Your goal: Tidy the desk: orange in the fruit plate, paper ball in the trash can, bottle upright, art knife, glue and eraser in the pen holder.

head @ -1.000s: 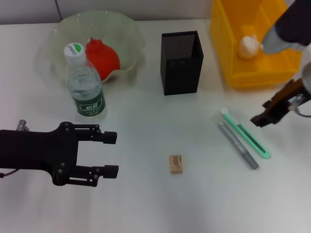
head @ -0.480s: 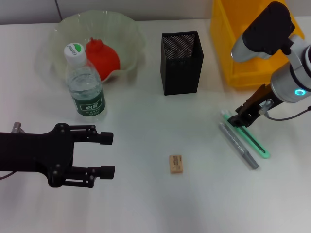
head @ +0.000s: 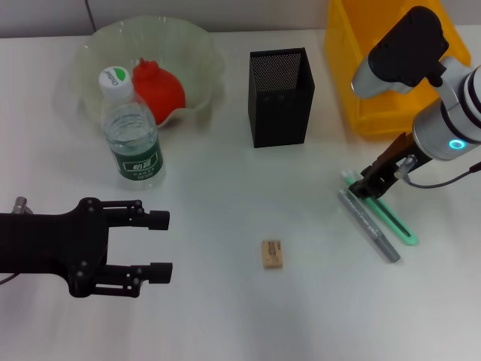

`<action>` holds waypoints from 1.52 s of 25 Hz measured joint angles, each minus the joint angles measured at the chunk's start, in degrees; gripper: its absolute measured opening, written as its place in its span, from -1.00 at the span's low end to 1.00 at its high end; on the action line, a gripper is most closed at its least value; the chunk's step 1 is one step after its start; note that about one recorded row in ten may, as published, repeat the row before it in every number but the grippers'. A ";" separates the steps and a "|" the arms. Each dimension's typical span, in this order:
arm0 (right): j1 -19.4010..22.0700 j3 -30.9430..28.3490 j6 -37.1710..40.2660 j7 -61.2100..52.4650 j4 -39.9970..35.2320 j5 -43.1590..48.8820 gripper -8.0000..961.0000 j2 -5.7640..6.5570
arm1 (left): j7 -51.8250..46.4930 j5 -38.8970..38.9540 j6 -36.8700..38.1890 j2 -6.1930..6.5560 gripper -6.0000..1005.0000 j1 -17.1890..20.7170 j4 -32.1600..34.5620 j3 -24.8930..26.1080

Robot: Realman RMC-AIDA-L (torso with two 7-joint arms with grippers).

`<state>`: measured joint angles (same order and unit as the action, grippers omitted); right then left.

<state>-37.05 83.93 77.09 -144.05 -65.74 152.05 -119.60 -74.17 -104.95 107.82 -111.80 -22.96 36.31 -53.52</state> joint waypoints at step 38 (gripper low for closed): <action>13.33 -33.27 7.50 16.55 -13.25 -36.75 -0.61 0.52 | 4.84 0.13 1.34 -2.81 0.48 1.17 0.70 4.40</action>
<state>-23.73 50.66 84.59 -127.50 -78.99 115.30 -119.08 -69.33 -104.82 109.16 -114.61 -21.79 37.01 -49.13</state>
